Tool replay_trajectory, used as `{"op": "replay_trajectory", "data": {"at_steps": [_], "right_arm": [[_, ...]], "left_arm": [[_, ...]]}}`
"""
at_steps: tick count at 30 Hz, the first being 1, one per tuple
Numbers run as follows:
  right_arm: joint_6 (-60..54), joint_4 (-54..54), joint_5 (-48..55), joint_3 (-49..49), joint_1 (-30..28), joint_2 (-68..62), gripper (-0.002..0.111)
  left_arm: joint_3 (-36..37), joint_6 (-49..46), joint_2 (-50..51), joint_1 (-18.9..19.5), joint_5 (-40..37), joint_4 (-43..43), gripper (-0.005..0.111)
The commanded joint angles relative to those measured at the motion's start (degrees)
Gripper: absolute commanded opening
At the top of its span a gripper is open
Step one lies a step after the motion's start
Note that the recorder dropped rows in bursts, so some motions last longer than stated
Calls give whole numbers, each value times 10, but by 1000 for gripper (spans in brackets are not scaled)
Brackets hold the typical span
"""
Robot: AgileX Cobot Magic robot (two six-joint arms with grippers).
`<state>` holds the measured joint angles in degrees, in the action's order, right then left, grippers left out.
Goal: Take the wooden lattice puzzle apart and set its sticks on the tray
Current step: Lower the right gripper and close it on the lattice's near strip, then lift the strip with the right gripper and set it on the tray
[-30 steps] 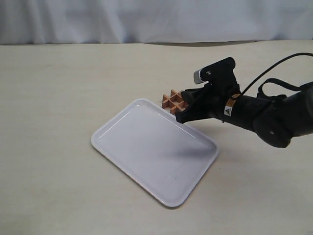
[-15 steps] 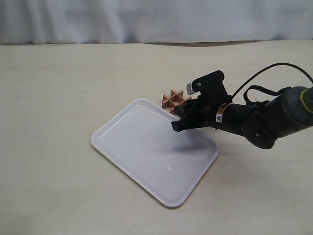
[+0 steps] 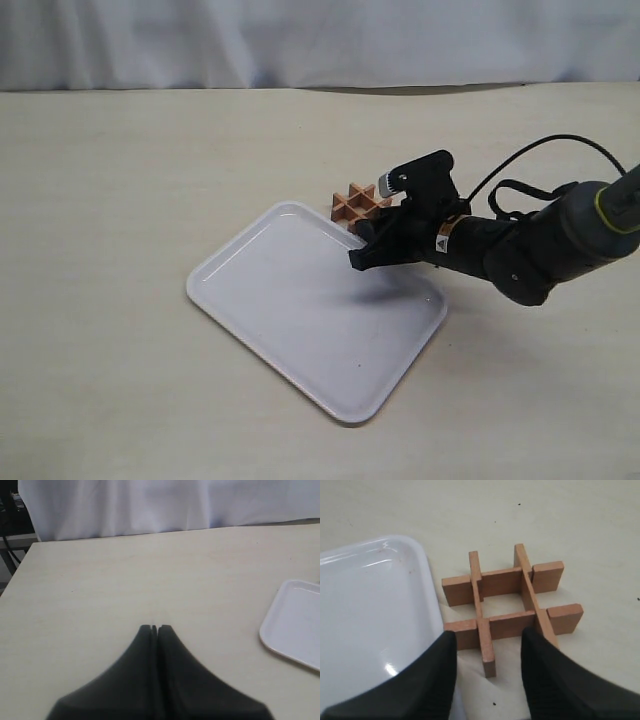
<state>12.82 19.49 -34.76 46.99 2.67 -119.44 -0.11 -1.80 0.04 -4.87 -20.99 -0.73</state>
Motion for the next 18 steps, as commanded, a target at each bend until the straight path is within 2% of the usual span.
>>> {"op": "replay_trajectory", "data": {"at_steps": [1,7,12,18], "right_arm": [[-17,-10,-14,3,1,-8,40],[-30,-13,-36,3,1,-17,40],[-61,-21,-33,3,1,-18,5],[-62,-21,-27,3,1,-8,5]], "left_arm": [[1,1,0,-5,8,-1,0],[1,1,0,-5,8,-1,0],[1,1,0,-5,8,-1,0],[1,1,0,-5,8,-1,0]]}}
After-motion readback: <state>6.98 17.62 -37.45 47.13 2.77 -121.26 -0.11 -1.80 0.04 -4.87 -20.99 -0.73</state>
